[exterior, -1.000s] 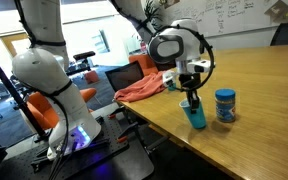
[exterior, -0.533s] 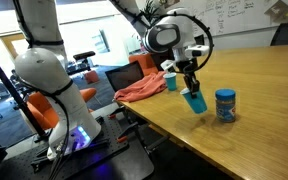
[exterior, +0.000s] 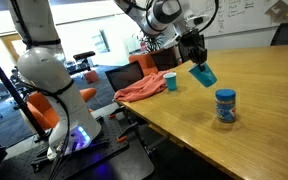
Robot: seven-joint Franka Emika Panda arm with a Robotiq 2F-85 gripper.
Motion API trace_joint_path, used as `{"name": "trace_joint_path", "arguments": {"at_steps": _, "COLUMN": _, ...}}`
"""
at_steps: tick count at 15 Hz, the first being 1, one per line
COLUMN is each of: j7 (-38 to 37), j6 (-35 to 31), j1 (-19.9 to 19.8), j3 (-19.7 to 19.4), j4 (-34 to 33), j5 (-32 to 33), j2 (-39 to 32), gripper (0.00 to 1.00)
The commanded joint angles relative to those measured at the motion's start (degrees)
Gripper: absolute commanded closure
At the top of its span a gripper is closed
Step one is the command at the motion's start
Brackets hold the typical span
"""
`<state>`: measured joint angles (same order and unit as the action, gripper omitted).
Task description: Pour some candy out of the cup on the right
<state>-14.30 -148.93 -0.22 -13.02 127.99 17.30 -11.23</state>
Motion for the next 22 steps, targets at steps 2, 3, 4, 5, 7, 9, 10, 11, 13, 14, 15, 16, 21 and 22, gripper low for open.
{"name": "trace_joint_path", "arguments": {"at_steps": 2, "j7": -8.99, "j6": 10.19, "j1": 2.90, "j3": 0.24, "j4": -8.93, "j5": 11.16, "j2": -5.05, "gripper": 0.99}}
{"name": "trace_joint_path", "arguments": {"at_steps": 3, "j7": -10.99, "j6": 11.91, "j1": 3.70, "j3": 0.36, "j4": -10.01, "j5": 13.40, "j2": -6.22, "gripper": 0.99}}
{"name": "trace_joint_path", "arguments": {"at_steps": 4, "j7": -12.82, "j6": 13.20, "j1": 4.64, "j3": 0.51, "j4": -10.71, "j5": 15.54, "j2": -7.60, "gripper": 0.99}}
{"name": "trace_joint_path", "arguments": {"at_steps": 5, "j7": -14.66, "j6": 14.30, "j1": 5.58, "j3": 0.56, "j4": -11.28, "j5": 17.56, "j2": -8.85, "gripper": 0.99}}
{"name": "trace_joint_path", "arguments": {"at_steps": 7, "j7": -18.98, "j6": 15.14, "j1": 7.65, "j3": 0.35, "j4": -11.67, "j5": 22.53, "j2": -11.33, "gripper": 0.99}}
{"name": "trace_joint_path", "arguments": {"at_steps": 9, "j7": -24.11, "j6": 15.27, "j1": 9.72, "j3": -0.11, "j4": -11.67, "j5": 28.97, "j2": -13.54, "gripper": 0.99}}
{"name": "trace_joint_path", "arguments": {"at_steps": 10, "j7": -27.06, "j6": 15.48, "j1": 10.72, "j3": -0.42, "j4": -11.61, "j5": 33.22, "j2": -14.58, "gripper": 0.99}}
{"name": "trace_joint_path", "arguments": {"at_steps": 11, "j7": -30.40, "j6": 16.04, "j1": 11.61, "j3": -0.65, "j4": -11.63, "j5": 37.94, "j2": -15.52, "gripper": 0.99}}
{"name": "trace_joint_path", "arguments": {"at_steps": 13, "j7": -35.65, "j6": 17.73, "j1": 12.06, "j3": 0.16, "j4": -11.15, "j5": 46.15, "j2": -16.64, "gripper": 0.99}}
{"name": "trace_joint_path", "arguments": {"at_steps": 14, "j7": -37.69, "j6": 18.31, "j1": 11.51, "j3": 0.86, "j4": -10.36, "j5": 49.47, "j2": -16.50, "gripper": 0.99}}
{"name": "trace_joint_path", "arguments": {"at_steps": 15, "j7": -35.04, "j6": 16.69, "j1": 8.42, "j3": 3.58, "j4": -10.29, "j5": 45.97, "j2": -16.18, "gripper": 0.96}}
{"name": "trace_joint_path", "arguments": {"at_steps": 16, "j7": -36.62, "j6": 17.28, "j1": 8.37, "j3": 3.88, "j4": -10.28, "j5": 48.29, "j2": -16.62, "gripper": 0.96}}
{"name": "trace_joint_path", "arguments": {"at_steps": 21, "j7": -37.19, "j6": 17.47, "j1": 8.30, "j3": 3.98, "j4": -10.32, "j5": 49.41, "j2": -16.84, "gripper": 0.96}}
{"name": "trace_joint_path", "arguments": {"at_steps": 22, "j7": -37.19, "j6": 17.47, "j1": 8.30, "j3": 3.97, "j4": -10.33, "j5": 49.42, "j2": -16.84, "gripper": 0.99}}
